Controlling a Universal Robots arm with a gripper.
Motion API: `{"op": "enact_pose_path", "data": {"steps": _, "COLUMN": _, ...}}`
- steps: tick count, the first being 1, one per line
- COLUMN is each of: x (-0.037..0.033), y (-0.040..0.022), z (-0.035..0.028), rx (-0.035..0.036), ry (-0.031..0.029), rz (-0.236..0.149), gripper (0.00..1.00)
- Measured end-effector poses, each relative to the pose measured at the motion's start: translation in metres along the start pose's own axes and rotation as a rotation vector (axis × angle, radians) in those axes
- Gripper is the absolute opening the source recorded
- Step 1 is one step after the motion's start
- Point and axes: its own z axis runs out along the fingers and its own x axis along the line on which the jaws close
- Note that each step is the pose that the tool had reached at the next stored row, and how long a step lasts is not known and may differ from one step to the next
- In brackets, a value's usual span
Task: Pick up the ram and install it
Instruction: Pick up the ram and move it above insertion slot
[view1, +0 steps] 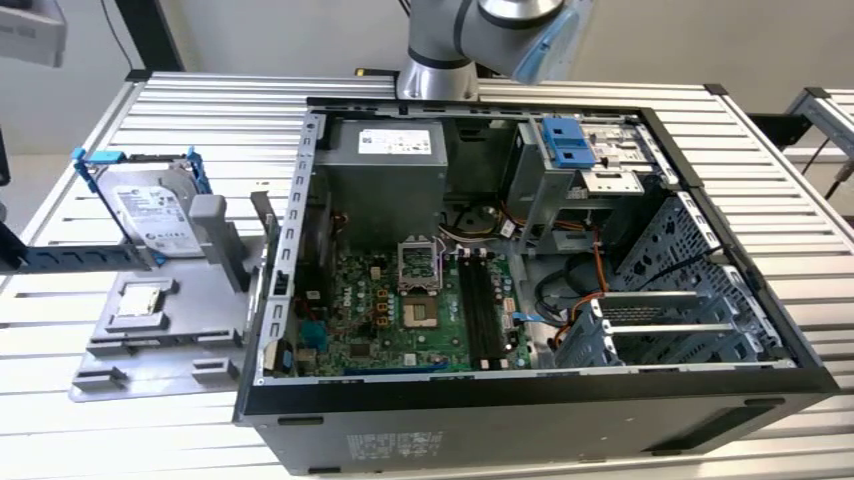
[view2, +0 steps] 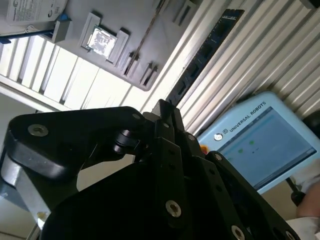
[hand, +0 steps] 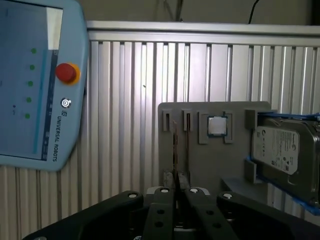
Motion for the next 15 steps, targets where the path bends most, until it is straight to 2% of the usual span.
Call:
{"op": "enact_pose_path", "data": {"steps": 3, "x": -0.0001, "y": 0.0003, "z": -0.0137, "rx": 0.0001, "ry": -0.0001, "rz": 0.000, "gripper": 0.00}}
{"op": "enact_pose_path", "data": {"steps": 4, "x": -0.0001, "y": 0.0003, "z": -0.0150, "rx": 0.0002, "ry": 0.0002, "rz": 0.000, "gripper": 0.00}}
{"op": "enact_pose_path", "data": {"steps": 9, "x": -0.0001, "y": 0.0003, "z": -0.0150, "rx": 0.0001, "ry": 0.0035, "rz": 0.000, "gripper": 0.00}}
{"op": "enact_pose_path", "data": {"steps": 11, "x": -0.0002, "y": -0.0015, "z": -0.0151, "rx": 0.0000, "ry": 0.0037, "rz": 0.000, "gripper": 0.00}}
{"op": "enact_pose_path", "data": {"steps": 15, "x": -0.0003, "y": -0.0153, "z": -0.0154, "rx": 0.0000, "ry": 0.0037, "rz": 0.000, "gripper": 0.00}}
